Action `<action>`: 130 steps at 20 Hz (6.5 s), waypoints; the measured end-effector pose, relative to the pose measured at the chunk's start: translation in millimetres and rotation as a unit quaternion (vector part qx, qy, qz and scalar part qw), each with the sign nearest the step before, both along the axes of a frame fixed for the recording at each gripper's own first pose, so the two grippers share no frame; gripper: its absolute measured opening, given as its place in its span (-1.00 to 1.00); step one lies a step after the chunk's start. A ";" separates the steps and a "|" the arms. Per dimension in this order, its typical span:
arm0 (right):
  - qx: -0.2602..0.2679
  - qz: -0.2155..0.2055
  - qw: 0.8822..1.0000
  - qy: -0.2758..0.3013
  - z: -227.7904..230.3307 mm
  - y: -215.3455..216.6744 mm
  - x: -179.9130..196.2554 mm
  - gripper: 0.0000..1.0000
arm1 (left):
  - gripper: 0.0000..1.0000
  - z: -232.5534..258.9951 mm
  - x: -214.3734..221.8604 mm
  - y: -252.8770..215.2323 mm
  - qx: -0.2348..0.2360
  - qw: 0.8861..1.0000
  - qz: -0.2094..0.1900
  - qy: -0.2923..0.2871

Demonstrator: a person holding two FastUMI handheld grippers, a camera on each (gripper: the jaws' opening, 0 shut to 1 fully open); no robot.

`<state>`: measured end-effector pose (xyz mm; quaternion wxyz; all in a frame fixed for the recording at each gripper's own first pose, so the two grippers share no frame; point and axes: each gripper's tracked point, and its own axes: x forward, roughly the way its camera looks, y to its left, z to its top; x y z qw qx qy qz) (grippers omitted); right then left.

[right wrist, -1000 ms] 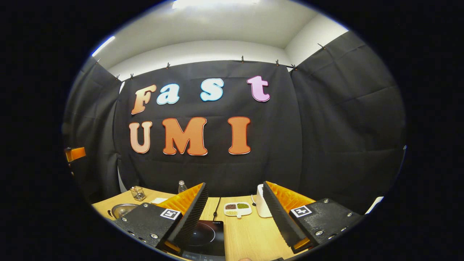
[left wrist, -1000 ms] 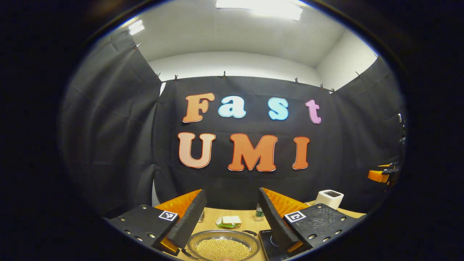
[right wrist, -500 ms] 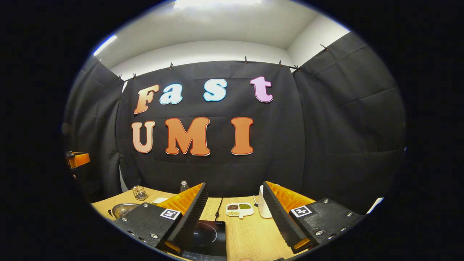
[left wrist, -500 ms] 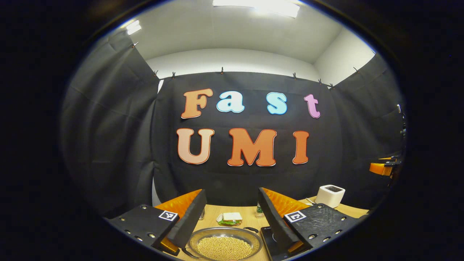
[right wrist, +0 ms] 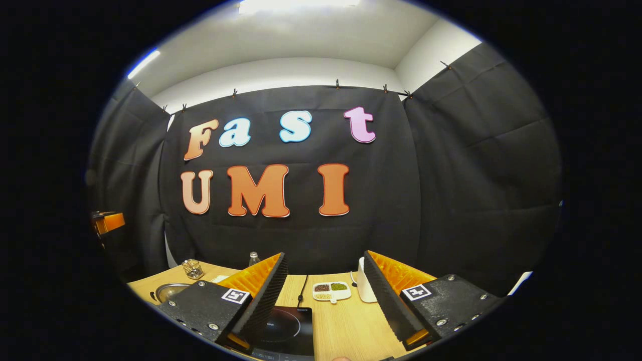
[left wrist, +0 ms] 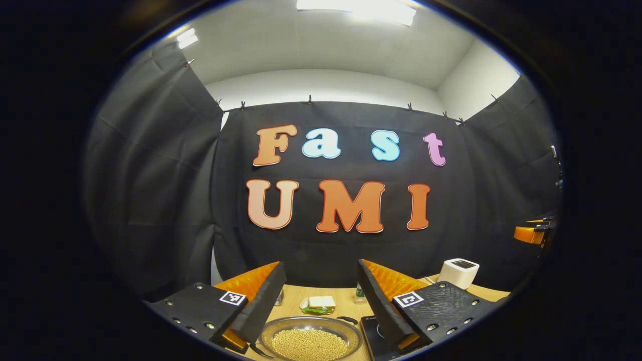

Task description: First push the handle of the pot to place it horizontally, then grasp the pot with both hands and set it on the induction cooktop.

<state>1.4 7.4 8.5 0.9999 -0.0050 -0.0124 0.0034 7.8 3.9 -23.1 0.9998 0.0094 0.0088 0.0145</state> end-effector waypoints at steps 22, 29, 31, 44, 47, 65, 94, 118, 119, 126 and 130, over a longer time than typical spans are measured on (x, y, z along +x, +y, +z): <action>-0.002 0.004 1.000 0.007 -11.8 12.5 7.4 0.90 | -0.94 -58.8 -19.8 -4.7 0.016 0.998 -0.035 0.050; -0.006 0.009 1.000 0.013 -17.1 22.2 9.3 0.90 | -0.94 -116.2 -44.2 5.6 0.017 0.993 -0.031 0.109; -0.005 0.010 1.000 0.010 -16.3 24.8 9.8 0.90 | -0.95 -135.2 -53.3 13.5 0.013 0.991 -0.023 0.129; 0.013 0.018 1.000 0.019 -25.1 47.9 21.4 0.90 | -0.94 -258.8 -110.7 63.2 -0.042 0.965 0.029 0.256; 0.018 0.014 1.000 0.016 -24.5 49.6 22.7 0.90 | -0.95 -283.3 -121.0 69.4 -0.051 0.958 0.037 0.280; -0.001 0.011 0.999 0.032 -39.3 63.8 32.5 0.90 | -0.94 -365.3 -105.5 117.6 -0.071 0.929 0.078 0.354; -0.008 0.030 0.997 0.066 -72.2 121.9 59.2 0.90 | -0.94 -375.5 -43.6 191.1 -0.010 0.935 0.075 0.345; -0.022 0.052 0.994 0.094 -106.9 181.9 62.2 0.90 | -0.96 -384.9 11.0 223.6 -0.025 0.938 0.058 0.341; -0.021 0.055 0.994 0.097 -110.6 186.9 61.7 0.90 | -0.96 -385.5 12.2 225.0 -0.027 0.938 0.057 0.342; -0.019 0.064 0.991 0.113 -132.8 220.6 60.1 0.90 | -0.96 -385.6 18.2 227.2 -0.057 0.938 0.047 0.340; -0.009 0.069 0.990 0.124 -147.2 243.2 61.8 0.91 | -0.96 -382.0 12.7 225.9 -0.063 0.938 0.042 0.338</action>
